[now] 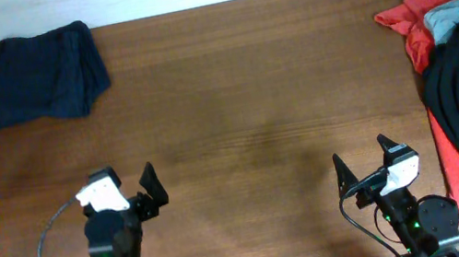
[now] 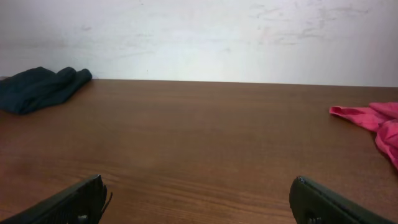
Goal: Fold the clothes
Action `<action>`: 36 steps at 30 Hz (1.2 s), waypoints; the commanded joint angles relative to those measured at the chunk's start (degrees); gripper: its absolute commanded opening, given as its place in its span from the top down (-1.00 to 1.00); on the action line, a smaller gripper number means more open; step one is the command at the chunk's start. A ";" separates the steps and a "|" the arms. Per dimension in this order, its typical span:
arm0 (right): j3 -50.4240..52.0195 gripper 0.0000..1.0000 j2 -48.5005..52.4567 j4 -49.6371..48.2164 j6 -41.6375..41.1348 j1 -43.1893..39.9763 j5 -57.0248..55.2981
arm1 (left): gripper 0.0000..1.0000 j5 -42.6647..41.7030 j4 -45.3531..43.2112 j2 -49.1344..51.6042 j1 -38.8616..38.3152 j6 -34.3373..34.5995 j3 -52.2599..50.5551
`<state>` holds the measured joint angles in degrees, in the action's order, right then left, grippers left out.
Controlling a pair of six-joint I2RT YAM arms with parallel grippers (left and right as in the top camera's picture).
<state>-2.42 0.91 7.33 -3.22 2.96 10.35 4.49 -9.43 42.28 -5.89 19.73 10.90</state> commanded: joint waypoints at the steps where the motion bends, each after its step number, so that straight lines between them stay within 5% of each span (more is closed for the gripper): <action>1: 0.39 -0.97 -0.46 0.13 -0.24 -0.37 -0.52 | -0.99 -0.24 -3.15 -2.95 -0.24 0.35 -4.66; 17: 0.39 -0.98 -0.46 0.13 -0.24 -0.37 -0.52 | -0.99 4.46 -2.99 -15.28 -0.24 0.28 -10.40; 29: 0.39 -0.97 -0.46 0.13 -0.24 -0.37 -0.52 | -0.99 9.29 12.41 -27.26 -0.22 -0.61 -10.40; 36: 0.39 -0.97 -0.46 0.13 -0.24 -0.37 -0.52 | -0.99 8.28 12.94 -34.25 -0.24 -10.19 -10.40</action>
<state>-2.42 0.91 7.31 -3.20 2.96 10.35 12.32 3.29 10.72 -5.89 15.59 0.67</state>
